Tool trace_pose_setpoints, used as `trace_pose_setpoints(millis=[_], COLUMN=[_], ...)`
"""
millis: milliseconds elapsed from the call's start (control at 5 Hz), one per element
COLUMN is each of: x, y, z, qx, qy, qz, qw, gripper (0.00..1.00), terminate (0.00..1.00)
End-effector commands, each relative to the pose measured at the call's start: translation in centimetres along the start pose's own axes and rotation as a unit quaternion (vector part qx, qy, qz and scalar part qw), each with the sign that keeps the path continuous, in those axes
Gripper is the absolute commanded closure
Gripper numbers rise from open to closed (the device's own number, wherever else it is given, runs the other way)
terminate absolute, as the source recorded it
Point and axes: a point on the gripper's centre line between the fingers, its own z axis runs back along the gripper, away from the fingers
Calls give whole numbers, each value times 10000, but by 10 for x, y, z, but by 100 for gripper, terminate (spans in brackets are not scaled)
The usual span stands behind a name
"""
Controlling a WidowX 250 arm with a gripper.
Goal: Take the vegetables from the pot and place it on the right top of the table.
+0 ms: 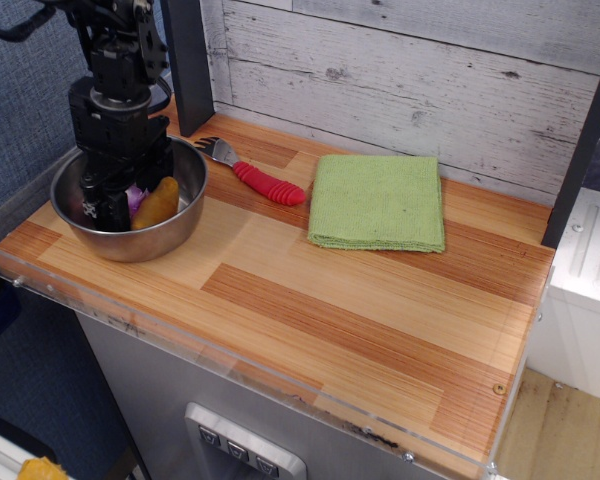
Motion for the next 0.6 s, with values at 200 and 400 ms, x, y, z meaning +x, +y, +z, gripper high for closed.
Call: trace_pose_setpoints(millis=[200,400], x=[8,9], y=[-7,-12], z=[18,39], qx=[-354,-558], qy=[-161,-239], qz=[17,-118], qw=[9992,9981], gripper=[100,100], terminate=[0,0])
